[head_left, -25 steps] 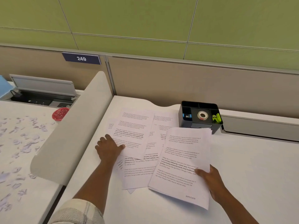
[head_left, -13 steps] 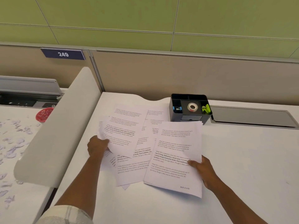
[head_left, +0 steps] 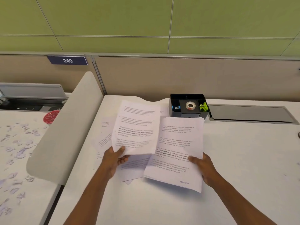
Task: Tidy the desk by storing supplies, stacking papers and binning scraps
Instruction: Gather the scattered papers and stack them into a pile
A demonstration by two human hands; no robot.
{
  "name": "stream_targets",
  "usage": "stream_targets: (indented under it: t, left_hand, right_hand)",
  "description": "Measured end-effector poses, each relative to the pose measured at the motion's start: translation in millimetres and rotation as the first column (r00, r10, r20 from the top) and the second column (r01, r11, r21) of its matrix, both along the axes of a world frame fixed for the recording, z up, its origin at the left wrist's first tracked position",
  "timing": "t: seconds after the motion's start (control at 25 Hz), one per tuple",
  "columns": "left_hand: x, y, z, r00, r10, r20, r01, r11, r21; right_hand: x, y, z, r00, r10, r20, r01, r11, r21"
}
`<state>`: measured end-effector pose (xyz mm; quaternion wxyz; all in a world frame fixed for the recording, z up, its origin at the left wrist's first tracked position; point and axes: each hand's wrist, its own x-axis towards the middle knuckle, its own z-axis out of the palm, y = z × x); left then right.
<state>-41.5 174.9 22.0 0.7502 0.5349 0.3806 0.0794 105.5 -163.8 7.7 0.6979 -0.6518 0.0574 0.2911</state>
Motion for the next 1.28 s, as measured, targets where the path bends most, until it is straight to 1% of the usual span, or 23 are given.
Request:
stream_targets:
  t: [0.12,0.28,0.36,0.44,0.52,0.56,0.64,0.72,0.76,0.8,0.88,1.0,1.04,1.12,1.2,1.28]
  left_hand:
    - [-19.0,-43.0,-5.3,0.996,-0.082,-0.028,0.083,0.996,0.017]
    - [-37.5,-70.4,-3.7,0.968,-0.211,-0.134,0.231,0.96,0.161]
    - [-38.8,-68.8,3.7,0.964,-0.201,-0.174,0.239,0.943,0.234]
    - [-33.6,-60.0,15.0,0.971,-0.14,-0.194,0.195,0.933,0.302]
    - [-21.6,-45.6,26.8,0.966,-0.156,-0.207,0.222,0.91,0.351]
    - [-14.0,-38.7,34.5,0.953,-0.206,-0.22,0.273,0.9,0.34]
    - [0.0,-30.7,46.8,0.911,-0.347,-0.223,0.398,0.881,0.257]
    - [7.3,-32.4,49.1,0.871,-0.469,-0.144,0.489,0.856,0.17]
    - [8.0,-37.5,46.9,0.869,-0.486,-0.092,0.494,0.861,0.123]
    - [8.1,-44.4,43.0,0.884,-0.464,-0.059,0.468,0.881,0.071]
    - [7.4,-59.3,33.9,0.928,-0.369,-0.046,0.369,0.929,0.006]
    - [8.3,-76.4,21.5,0.97,-0.236,-0.056,0.236,0.972,0.01]
    - [8.3,-81.6,19.4,0.978,-0.202,-0.051,0.205,0.978,0.042]
    - [7.4,-92.8,17.8,0.985,-0.161,-0.066,0.17,0.968,0.182]
    - [4.9,-101.4,15.9,0.986,-0.122,-0.115,0.153,0.934,0.323]
    - [3.6,-104.1,12.3,0.983,-0.097,-0.158,0.151,0.912,0.381]
  right_hand:
    - [-6.0,2.7,3.3,1.0,0.02,-0.015,-0.02,0.999,0.036]
    - [-16.1,8.5,10.9,0.999,0.052,0.004,-0.053,0.998,0.036]
    - [-19.8,7.2,13.9,0.997,0.076,0.005,-0.076,0.995,0.062]
    - [-21.3,3.7,15.8,0.996,0.086,-0.006,-0.085,0.991,0.101]
    - [-22.6,1.4,17.8,0.994,0.108,-0.017,-0.105,0.986,0.127]
    - [-23.4,1.0,18.4,0.992,0.127,-0.021,-0.123,0.983,0.134]
    - [-26.2,2.9,19.9,0.985,0.168,-0.027,-0.163,0.978,0.134]
    - [-29.6,7.0,21.7,0.982,0.189,-0.019,-0.185,0.973,0.136]
    - [-31.7,9.4,23.4,0.982,0.189,-0.012,-0.185,0.972,0.148]
    - [-33.6,11.8,25.5,0.984,0.181,-0.007,-0.177,0.971,0.162]
    - [-36.8,16.5,29.1,0.988,0.153,0.001,-0.152,0.976,0.156]
    - [-39.6,22.6,30.2,0.989,0.145,-0.029,-0.14,0.981,0.133]
    - [-40.1,23.0,28.5,0.987,0.155,-0.047,-0.147,0.979,0.139]
    - [-40.8,21.0,26.3,0.98,0.194,-0.042,-0.186,0.973,0.138]
    - [-40.4,17.1,23.1,0.962,0.274,0.005,-0.274,0.961,0.048]
    - [-39.5,11.6,18.2,0.939,0.343,0.007,-0.342,0.937,-0.069]
